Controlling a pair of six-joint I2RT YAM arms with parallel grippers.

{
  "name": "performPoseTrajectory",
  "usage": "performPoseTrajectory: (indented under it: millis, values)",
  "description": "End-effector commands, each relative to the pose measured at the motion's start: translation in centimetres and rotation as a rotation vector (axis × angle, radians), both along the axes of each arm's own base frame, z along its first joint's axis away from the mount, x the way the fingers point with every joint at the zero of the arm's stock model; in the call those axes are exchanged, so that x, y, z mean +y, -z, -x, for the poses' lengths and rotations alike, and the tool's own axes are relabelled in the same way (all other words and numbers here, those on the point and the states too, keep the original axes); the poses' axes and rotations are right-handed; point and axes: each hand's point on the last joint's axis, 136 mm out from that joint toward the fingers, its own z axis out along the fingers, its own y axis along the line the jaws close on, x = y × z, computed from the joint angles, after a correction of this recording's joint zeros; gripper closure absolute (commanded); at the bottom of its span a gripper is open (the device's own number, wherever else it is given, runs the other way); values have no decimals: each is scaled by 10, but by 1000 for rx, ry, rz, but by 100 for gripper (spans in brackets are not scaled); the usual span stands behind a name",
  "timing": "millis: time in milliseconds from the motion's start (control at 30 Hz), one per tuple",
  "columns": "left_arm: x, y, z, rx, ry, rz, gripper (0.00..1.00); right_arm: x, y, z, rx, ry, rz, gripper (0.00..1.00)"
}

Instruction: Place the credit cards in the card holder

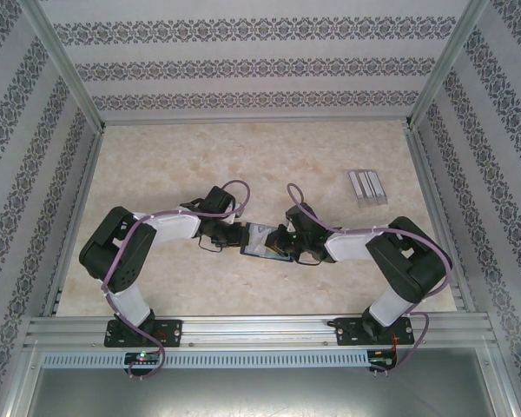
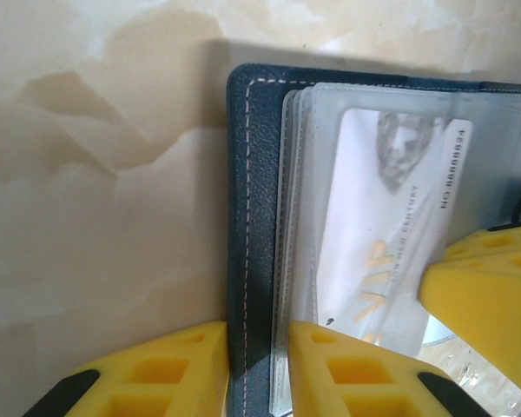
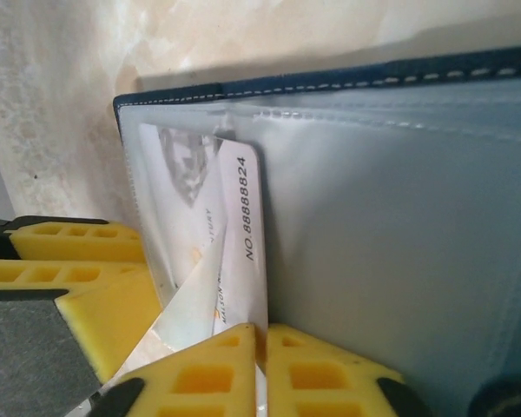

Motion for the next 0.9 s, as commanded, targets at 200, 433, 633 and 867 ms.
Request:
performPoseTrajectory:
  millis: [200, 433, 633, 867]
  values:
    - [8, 20, 9, 29, 24, -65, 72, -10, -13, -4, -49, 17, 10, 100]
    - [8, 22, 10, 38, 28, -65, 70, -16, -9, -1, -39, 45, 17, 100]
    - [10, 21, 8, 30, 24, -78, 71, -25, -8, 2, -51, 70, 38, 100]
    - [15, 11, 1, -28, -24, -87, 68, -10, -6, 0, -45, 12, -9, 100]
